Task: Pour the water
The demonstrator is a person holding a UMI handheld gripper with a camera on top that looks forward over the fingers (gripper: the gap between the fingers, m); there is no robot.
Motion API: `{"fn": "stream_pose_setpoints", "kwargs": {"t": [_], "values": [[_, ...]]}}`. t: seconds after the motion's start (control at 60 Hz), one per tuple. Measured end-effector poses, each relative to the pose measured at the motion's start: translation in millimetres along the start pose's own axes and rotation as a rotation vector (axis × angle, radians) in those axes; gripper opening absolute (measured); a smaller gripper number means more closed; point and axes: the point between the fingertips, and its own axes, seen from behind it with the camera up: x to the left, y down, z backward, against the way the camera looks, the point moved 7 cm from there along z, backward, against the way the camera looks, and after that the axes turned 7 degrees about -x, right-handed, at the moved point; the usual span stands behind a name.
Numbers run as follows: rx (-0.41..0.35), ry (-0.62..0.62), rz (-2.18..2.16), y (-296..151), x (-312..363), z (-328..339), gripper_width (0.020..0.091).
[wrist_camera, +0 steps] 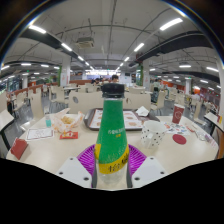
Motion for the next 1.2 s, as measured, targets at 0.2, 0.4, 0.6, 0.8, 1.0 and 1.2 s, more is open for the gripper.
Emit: {"fn": "stream_pose_setpoints", "kwargs": {"t": [0.2, 0.4, 0.6, 0.8, 1.0, 1.2], "values": [[0.051, -0.133, -0.25, -45.9, 1.3, -30.3, 0.0376], [0.142, -0.297, -1.02, -103.7, -25.4, -76.0, 0.0377], [0.341, -0.418, -1.835, -101.3, -46.8, -94.6, 0.0372], [0.363, -0.429, -2.274, -107.1, -71.3, -84.7, 0.0376], [0.383, -0.516, -2.326, -115.5, -63.9, -94.2, 0.0375], [0.306, -0.763, -2.099, -184.8, -85.7, -78.7, 0.0376]]}}
